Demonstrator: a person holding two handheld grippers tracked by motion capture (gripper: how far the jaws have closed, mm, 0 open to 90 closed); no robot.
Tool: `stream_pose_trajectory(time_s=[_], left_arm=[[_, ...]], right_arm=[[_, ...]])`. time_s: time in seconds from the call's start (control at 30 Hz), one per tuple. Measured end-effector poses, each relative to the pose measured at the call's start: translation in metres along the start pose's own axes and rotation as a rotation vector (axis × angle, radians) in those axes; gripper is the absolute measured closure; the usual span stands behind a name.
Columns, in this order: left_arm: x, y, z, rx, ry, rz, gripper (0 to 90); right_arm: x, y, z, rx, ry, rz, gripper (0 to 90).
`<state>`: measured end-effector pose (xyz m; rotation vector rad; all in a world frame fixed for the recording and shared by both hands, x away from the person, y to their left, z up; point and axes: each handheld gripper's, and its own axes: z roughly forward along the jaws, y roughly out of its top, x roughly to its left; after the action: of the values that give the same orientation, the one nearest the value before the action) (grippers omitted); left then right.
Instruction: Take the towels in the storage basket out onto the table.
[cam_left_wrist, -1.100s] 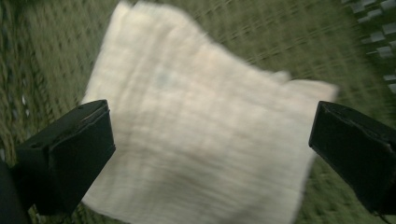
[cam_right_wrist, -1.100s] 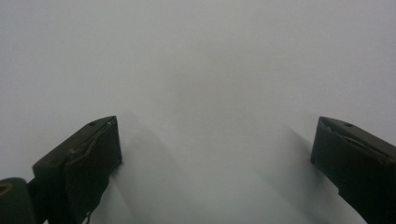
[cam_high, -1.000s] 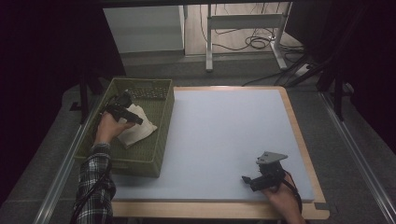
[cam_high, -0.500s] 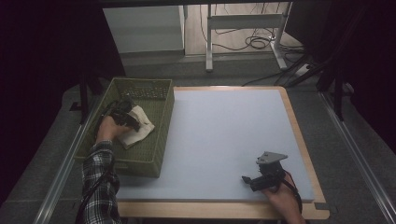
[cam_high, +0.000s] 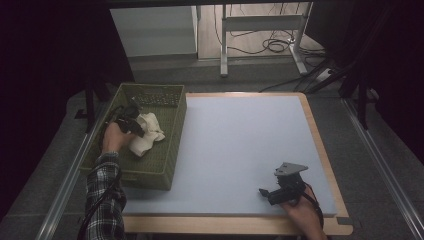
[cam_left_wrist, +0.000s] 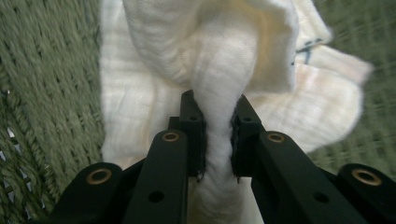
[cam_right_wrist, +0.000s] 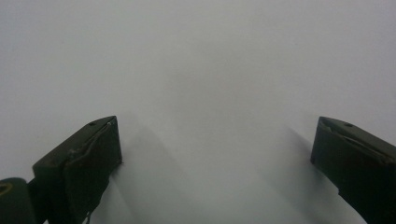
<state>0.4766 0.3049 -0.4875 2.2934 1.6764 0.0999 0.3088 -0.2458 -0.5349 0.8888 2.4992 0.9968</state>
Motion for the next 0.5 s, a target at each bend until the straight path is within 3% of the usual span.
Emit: stream_pose_trajectory(time_s=[0.2,0.5], left_arm=[[-0.004,-0.004,-0.022,-0.052,-0.024,0.014,78.7],[-0.010,-0.018,-0.067,-0.171,-0.050,0.036,78.2]], right_arm=[[0.000,0.000,0.000,0.000,-0.001,-0.001,2.0],[0.000,0.000,0.000,0.000,-0.001,-0.003,2.0]])
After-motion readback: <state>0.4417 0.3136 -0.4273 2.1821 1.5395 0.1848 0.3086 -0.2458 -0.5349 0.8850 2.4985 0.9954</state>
